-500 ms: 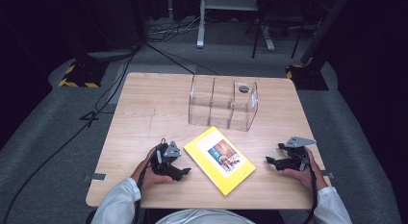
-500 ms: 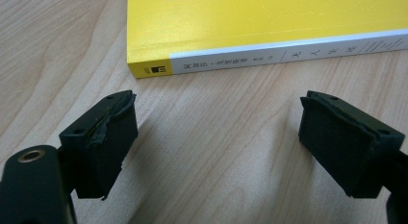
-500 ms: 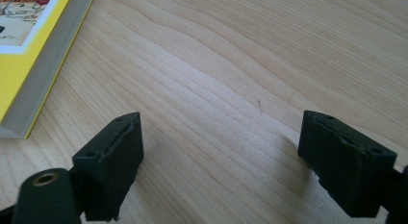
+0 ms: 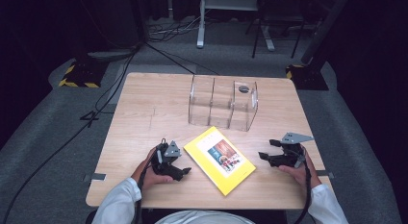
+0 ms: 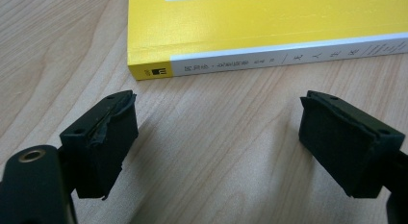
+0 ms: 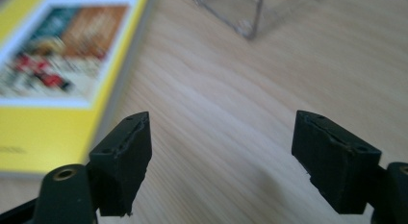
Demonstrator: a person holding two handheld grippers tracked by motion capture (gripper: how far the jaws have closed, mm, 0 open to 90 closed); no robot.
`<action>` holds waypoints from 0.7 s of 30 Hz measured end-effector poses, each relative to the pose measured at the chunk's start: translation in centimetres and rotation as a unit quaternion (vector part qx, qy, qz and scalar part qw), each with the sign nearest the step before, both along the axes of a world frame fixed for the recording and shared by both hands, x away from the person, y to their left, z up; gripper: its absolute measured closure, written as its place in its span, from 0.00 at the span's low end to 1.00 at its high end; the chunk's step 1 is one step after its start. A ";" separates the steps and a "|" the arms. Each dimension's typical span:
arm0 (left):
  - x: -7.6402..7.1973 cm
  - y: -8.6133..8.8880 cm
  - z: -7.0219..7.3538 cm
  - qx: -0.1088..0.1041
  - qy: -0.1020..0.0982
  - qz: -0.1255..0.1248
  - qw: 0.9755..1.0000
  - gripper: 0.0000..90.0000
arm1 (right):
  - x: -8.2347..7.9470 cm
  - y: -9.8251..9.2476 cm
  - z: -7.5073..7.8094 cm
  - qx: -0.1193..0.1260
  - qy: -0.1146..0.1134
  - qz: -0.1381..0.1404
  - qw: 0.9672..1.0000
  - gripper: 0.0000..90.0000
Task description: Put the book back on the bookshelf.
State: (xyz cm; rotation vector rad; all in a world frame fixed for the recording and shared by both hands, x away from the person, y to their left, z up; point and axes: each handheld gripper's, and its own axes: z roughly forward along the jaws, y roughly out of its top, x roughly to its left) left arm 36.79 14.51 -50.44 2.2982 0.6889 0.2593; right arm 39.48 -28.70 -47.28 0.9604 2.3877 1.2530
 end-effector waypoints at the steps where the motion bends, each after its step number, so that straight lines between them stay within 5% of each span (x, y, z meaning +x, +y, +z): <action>1: 0.0 -0.1 0.0 0.000 -0.001 0.000 1.000 0.15 | 0.0 0.6 0.3 0.006 -0.003 0.008 1.000 0.26; 7: 0.0 -1.1 0.0 0.000 0.000 -0.011 1.000 0.15 | -0.1 4.9 1.1 0.008 0.006 0.077 0.997 0.26; 10: -0.1 -1.2 0.0 -0.001 0.000 -0.010 1.000 0.16 | 0.6 7.7 0.4 -0.025 0.019 0.104 0.994 0.25; 16: -0.4 -1.5 0.0 0.000 -0.002 -0.008 1.000 0.16 | 1.9 9.2 -0.8 -0.036 0.058 0.121 0.990 0.24; 21: -0.8 -2.5 0.0 -0.002 0.000 -0.021 1.000 0.16 | 2.6 9.8 -1.9 -0.047 0.100 0.141 0.984 0.18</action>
